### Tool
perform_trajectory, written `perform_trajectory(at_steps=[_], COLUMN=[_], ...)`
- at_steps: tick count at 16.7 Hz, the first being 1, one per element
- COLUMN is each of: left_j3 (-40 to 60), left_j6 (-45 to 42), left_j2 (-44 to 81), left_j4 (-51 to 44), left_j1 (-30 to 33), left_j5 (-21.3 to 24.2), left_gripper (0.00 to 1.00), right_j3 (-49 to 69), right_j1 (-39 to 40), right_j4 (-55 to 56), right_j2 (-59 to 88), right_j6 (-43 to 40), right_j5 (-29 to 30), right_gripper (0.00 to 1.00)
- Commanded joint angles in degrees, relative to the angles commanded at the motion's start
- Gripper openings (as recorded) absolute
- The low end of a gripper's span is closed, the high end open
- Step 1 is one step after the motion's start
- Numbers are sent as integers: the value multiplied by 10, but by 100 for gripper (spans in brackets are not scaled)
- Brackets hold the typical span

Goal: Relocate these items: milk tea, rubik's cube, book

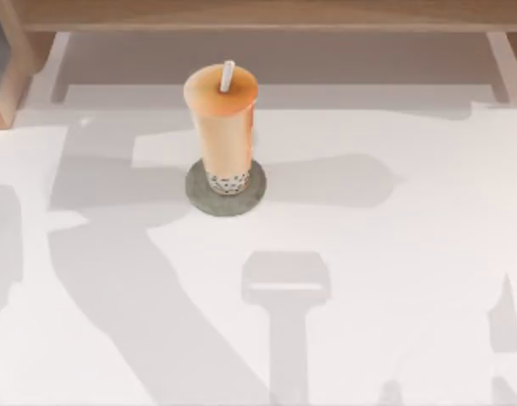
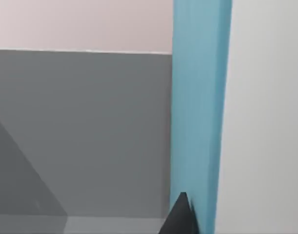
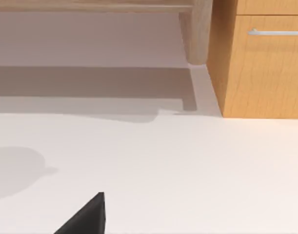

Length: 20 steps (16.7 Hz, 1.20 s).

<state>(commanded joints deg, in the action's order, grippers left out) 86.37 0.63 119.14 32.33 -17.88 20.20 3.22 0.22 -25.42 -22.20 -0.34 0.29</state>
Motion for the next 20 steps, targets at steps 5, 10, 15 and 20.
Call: perform_trajectory(at_steps=[5,10,15,20], left_j3=[0,0,-9,-16], left_j6=[0,0,-1,-1], left_j2=[0,0,-16,-28], left_j4=[0,0,-6,-10], left_j1=[0,0,-4,-6], left_j5=[0,0,2,4], left_gripper=[0,0,0,0], right_j3=[0,0,0,0], right_j1=[0,0,0,0], right_j4=[0,0,0,0], right_j2=[0,0,0,0], right_j6=[0,0,0,0], right_j5=[0,0,0,0], right_gripper=[100,100,100,100])
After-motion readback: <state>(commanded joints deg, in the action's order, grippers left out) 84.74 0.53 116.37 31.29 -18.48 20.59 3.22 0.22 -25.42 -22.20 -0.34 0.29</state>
